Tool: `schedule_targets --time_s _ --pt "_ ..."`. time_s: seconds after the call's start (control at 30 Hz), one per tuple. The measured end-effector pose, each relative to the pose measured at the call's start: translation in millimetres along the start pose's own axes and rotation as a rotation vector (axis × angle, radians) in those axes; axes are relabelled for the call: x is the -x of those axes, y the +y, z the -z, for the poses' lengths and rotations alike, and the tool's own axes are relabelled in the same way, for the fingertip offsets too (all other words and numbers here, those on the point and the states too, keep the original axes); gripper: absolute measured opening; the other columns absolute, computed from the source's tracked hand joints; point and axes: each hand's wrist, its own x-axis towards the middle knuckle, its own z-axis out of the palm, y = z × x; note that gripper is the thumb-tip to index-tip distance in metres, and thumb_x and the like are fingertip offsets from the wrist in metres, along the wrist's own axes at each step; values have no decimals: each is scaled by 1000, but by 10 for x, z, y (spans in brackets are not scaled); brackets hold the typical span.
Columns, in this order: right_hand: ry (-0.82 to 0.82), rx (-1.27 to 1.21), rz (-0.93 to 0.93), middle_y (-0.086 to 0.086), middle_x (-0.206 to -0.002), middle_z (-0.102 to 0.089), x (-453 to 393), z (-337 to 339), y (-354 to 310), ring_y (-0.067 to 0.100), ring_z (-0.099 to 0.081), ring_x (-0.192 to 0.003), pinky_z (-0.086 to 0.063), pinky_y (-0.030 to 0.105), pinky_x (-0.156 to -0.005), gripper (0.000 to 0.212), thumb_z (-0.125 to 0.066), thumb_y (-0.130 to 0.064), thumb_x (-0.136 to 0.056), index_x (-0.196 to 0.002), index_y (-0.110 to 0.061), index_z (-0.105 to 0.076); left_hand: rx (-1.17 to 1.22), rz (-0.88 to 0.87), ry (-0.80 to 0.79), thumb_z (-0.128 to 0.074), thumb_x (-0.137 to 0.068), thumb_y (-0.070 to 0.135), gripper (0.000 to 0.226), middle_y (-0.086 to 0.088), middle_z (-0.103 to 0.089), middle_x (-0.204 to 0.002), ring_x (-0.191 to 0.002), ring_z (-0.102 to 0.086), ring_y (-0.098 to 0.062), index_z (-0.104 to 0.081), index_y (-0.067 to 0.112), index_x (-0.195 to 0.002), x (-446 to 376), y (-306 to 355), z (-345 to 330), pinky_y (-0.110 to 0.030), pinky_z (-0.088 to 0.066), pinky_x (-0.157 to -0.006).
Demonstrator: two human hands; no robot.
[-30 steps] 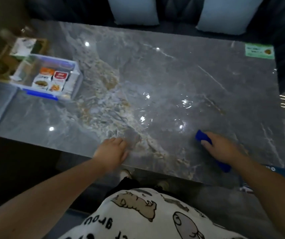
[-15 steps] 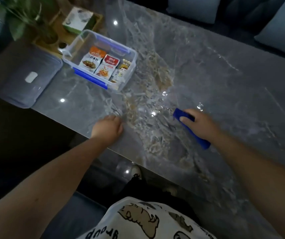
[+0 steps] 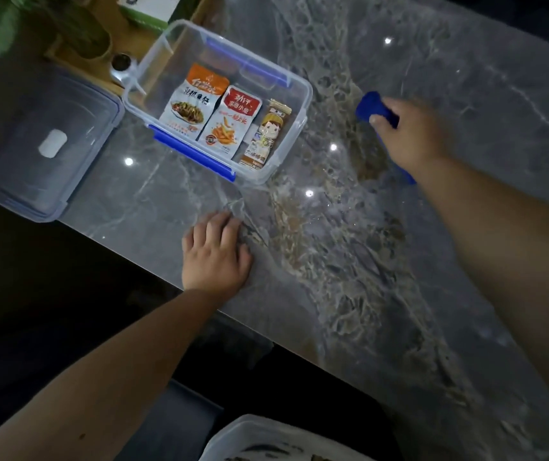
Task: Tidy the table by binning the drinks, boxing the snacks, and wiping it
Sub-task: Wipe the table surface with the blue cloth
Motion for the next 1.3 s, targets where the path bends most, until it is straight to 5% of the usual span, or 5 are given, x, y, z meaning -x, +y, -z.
schedule_targets --time_s 0.4,0.97,1.1,1.2,1.3 --pt "-150 408 151 10 -159 -12 -185 -442 31 31 -12 -145 -14 53 -115 62 -23 -45 -97 -148 -11 -14 -13 -46 75 -51 -87 37 46 -8 -53 -129 -129 -42 -31 -53 15 -127 -4 -78 -117 -47 -31 -102" --pt "-378 363 381 5 -158 -20 2362 -856 -783 26 -15 -145 -13 49 -117 60 -36 -38 -94 -147 -15 -21 7 1 -85 -42 -89 39 55 -10 -47 -138 -135 -35 -30 -46 11 -137 -13 2 34 -51 -27 -108" --pt "-367 312 465 8 -147 -42 2342 -710 -626 29 -39 -135 -32 47 -110 51 -57 -25 -89 -138 -13 -44 7 -4 -92 -43 -89 39 55 -10 -47 -140 -136 -33 -30 -46 11 -137 -19 -6 34 -51 -26 -109" --pt "-360 120 356 13 -136 -54 2159 -551 -510 31 -54 -121 -41 43 -103 47 -54 -9 -87 -134 -11 -50 10 5 -89 -44 -89 39 55 -10 -47 -140 -136 -33 -29 -47 12 -136 -16 -9 32 -50 -25 -109" --pt "-109 -158 -32 19 -122 -62 1688 -275 -349 33 -59 -108 -43 38 -94 39 -47 -8 -93 -132 -9 -51 9 7 -70 -44 -88 39 55 -9 -49 -138 -136 -35 -29 -49 11 -135 -18 8 42 -50 -26 -108"
